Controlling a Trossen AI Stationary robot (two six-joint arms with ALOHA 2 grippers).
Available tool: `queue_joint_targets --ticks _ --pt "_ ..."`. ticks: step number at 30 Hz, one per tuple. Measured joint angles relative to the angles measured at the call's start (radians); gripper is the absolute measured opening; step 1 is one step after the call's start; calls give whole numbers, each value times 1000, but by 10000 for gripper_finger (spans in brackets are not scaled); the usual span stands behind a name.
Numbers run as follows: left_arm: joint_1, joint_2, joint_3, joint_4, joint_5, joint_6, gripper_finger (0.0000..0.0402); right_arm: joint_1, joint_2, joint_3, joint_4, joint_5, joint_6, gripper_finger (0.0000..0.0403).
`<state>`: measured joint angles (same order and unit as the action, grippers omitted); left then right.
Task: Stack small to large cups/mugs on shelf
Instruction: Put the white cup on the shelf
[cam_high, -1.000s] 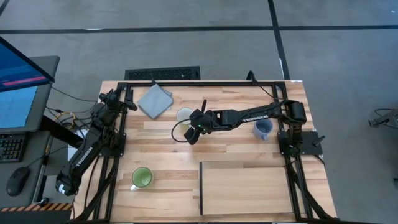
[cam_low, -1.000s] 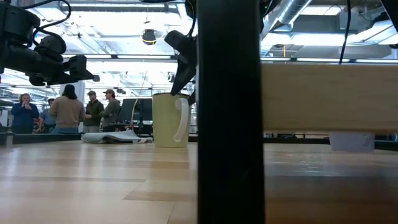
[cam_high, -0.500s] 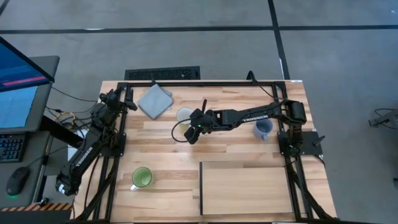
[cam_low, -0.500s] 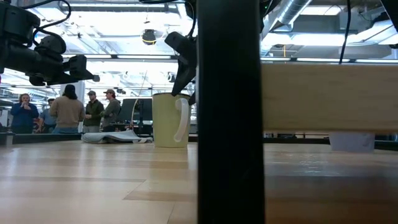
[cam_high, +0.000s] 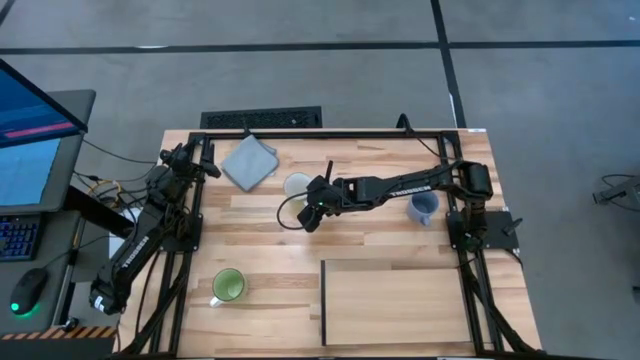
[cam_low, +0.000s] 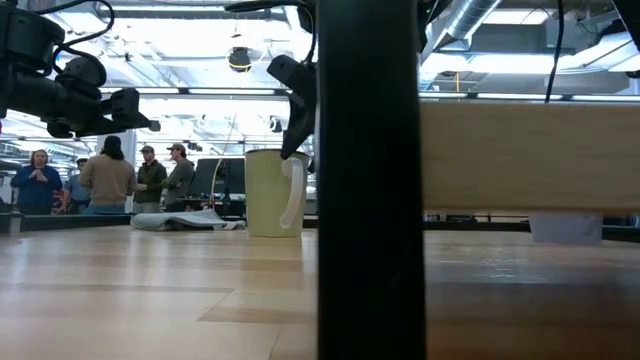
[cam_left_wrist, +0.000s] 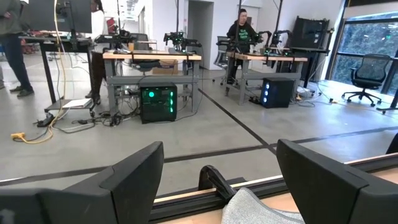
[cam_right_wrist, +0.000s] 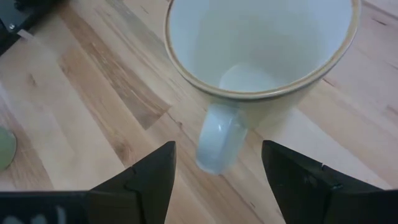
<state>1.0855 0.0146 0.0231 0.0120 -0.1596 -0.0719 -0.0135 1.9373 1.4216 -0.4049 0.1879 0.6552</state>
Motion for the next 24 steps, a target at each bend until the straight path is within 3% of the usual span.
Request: queue_joint_targets --ticks 8,24 --pt "0 0 0 0 0 0 304 6 79 3 57 -3 2 260" --pt "-2 12 0 -1 7 0 304 -3 84 0 105 0 -16 260"
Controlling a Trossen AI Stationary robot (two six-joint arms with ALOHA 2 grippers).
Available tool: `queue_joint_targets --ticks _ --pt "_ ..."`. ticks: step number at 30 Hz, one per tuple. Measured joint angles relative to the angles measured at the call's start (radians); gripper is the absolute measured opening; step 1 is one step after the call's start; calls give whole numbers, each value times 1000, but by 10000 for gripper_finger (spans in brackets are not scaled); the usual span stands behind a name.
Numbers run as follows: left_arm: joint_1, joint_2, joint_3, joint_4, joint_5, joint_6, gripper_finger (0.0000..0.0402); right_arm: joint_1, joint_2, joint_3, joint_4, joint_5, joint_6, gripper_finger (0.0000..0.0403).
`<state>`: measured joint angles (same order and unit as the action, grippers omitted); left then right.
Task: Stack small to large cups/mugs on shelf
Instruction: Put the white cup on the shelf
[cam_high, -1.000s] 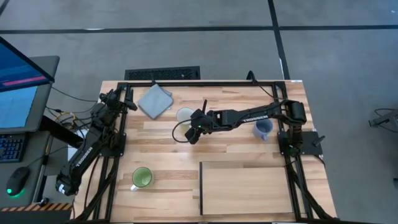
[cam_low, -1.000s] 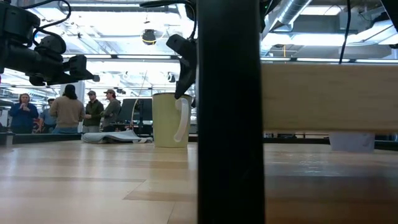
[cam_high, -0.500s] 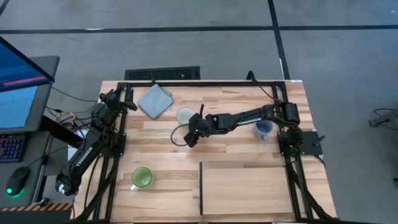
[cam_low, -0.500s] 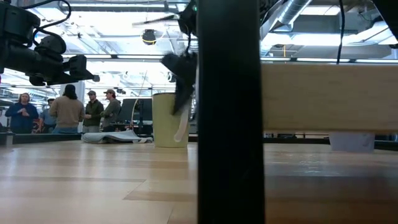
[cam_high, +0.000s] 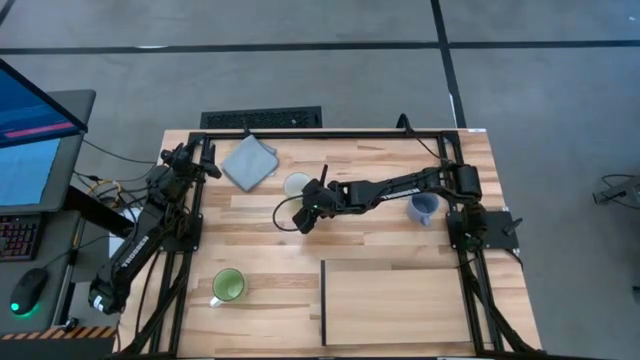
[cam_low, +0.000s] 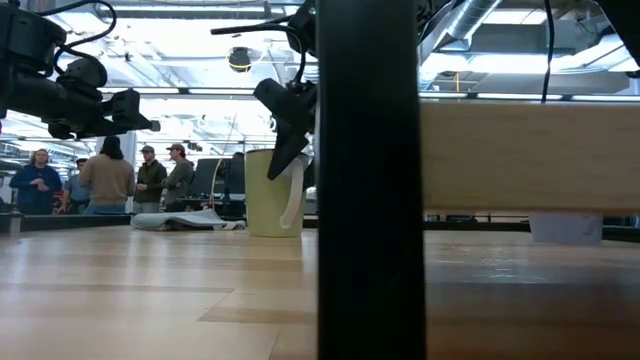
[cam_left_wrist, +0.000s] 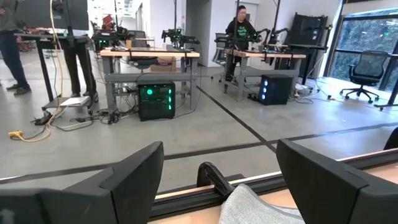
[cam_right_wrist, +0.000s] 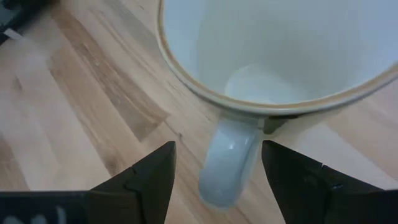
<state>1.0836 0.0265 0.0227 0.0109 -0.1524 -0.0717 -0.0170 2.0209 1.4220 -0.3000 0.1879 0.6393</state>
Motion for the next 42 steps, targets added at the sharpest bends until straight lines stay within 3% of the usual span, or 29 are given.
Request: queue_joint_targets --ticks 24,32,42 --pt "0 0 0 0 0 0 304 1 -1 34 -46 -2 -33 260" --pt "0 0 0 0 0 0 304 2 -1 34 -114 126 -28 260" --pt "0 0 0 0 0 0 304 2 -1 34 -111 132 -46 250"
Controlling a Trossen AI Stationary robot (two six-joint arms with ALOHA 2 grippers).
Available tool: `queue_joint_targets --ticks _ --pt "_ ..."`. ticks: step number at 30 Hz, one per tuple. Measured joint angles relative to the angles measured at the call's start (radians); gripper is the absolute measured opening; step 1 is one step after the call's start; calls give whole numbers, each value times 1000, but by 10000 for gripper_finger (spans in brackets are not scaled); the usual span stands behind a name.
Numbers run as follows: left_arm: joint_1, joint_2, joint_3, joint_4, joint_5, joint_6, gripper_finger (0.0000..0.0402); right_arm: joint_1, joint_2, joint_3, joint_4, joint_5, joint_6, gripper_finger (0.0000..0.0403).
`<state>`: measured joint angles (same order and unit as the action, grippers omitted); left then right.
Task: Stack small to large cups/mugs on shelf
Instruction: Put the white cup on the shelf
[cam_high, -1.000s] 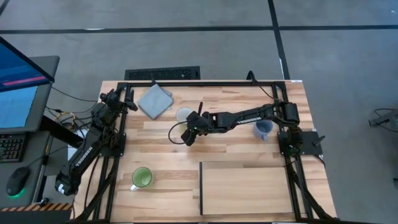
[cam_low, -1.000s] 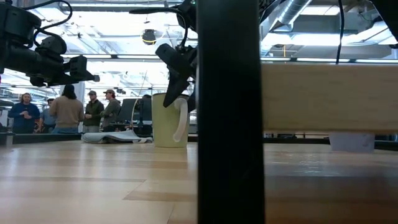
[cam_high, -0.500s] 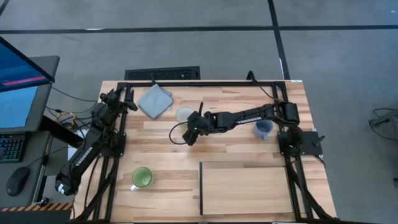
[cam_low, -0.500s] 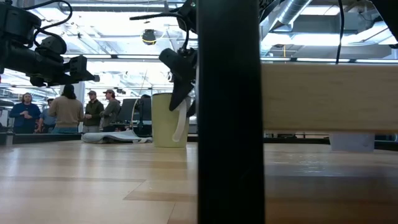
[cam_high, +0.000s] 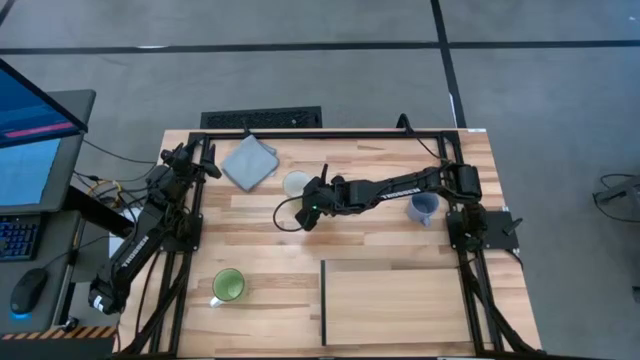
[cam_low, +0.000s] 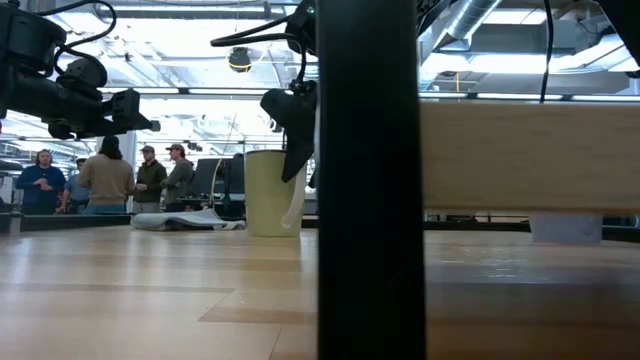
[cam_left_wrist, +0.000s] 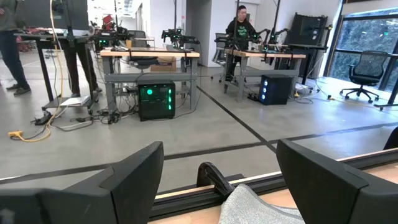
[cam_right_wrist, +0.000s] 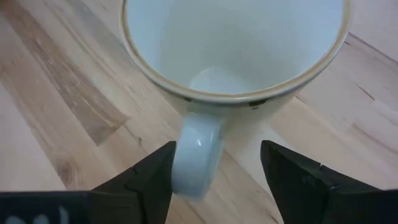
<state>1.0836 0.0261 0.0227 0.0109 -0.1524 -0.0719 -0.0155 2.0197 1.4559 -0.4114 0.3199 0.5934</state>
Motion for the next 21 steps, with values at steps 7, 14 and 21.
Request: queue_joint_targets --ticks 7,14,21 --pt "0 0 0 0 0 0 304 0 0 0 0 0 -18 182" --pt "0 0 0 0 0 0 304 0 0 0 0 0 -26 117" --pt "0 0 0 0 0 0 304 2 0 0 0 -2 -68 85"
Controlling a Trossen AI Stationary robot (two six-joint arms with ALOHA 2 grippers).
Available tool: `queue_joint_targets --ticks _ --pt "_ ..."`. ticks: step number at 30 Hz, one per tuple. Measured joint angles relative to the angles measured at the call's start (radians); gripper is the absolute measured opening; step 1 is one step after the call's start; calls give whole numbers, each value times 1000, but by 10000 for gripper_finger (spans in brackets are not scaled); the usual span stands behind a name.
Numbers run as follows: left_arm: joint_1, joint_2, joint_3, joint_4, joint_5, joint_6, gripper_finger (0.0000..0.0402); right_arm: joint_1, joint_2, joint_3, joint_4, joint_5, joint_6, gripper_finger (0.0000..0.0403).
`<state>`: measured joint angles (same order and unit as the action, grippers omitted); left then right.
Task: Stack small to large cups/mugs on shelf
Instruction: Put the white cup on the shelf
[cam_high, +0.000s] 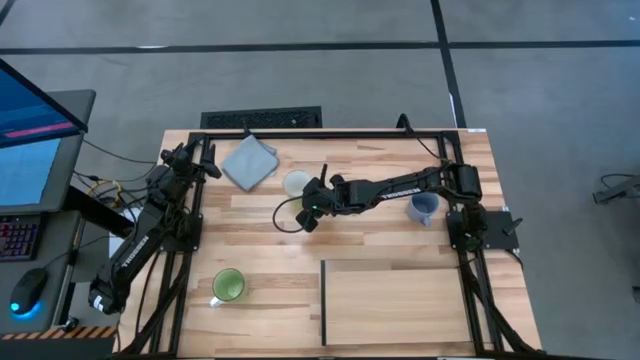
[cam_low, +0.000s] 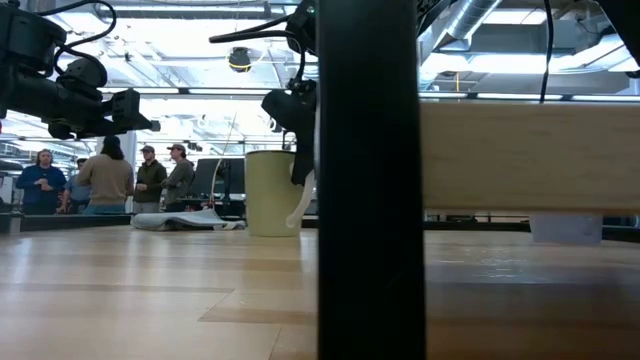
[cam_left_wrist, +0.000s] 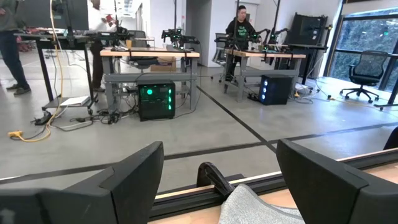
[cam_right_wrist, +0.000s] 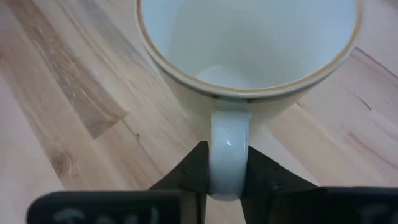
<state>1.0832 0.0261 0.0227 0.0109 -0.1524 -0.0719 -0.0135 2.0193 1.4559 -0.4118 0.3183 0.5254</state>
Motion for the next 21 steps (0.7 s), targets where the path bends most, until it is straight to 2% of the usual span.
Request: queue_joint_targets --ticks 6,21 --pt "0 0 0 0 0 0 304 0 -1 2 -10 0 -3 69" --pt "0 0 0 0 0 0 304 0 -3 3 -37 -28 -64 69"
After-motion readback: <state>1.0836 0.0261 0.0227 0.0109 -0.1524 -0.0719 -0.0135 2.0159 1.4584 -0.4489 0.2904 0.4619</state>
